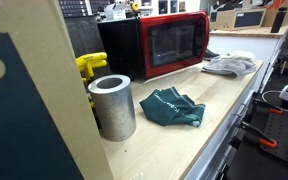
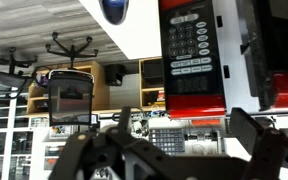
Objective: Open the microwave door
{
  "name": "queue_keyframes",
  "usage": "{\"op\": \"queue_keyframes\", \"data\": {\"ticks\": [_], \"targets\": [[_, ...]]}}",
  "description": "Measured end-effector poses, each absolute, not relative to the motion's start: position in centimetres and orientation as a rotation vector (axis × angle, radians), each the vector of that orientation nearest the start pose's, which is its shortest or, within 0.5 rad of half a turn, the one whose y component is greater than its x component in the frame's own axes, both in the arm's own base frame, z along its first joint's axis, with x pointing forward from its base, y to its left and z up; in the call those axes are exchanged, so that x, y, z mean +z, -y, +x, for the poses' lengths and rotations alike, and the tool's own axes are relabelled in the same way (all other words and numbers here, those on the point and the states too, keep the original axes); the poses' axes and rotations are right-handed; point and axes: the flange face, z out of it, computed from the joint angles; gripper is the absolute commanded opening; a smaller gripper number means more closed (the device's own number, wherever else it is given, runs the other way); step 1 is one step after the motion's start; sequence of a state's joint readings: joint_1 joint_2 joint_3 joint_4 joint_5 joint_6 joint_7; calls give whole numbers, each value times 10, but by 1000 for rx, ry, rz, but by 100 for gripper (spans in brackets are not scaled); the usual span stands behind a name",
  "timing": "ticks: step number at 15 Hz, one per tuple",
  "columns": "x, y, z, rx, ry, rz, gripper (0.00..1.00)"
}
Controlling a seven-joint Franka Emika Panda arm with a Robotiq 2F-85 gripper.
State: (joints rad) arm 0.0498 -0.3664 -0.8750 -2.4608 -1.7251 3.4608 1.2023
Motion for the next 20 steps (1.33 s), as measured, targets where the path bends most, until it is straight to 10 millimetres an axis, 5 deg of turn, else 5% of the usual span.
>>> {"op": "queue_keyframes", "data": {"ticks": [4, 12, 16, 20], "targets": [[451, 255, 336, -1578, -466, -2815, 100], [388, 284, 320, -1314, -507, -3037, 100], [382, 258, 346, -1286, -441, -3034, 100], [382, 271, 336, -1288, -484, -3043, 100]]}}
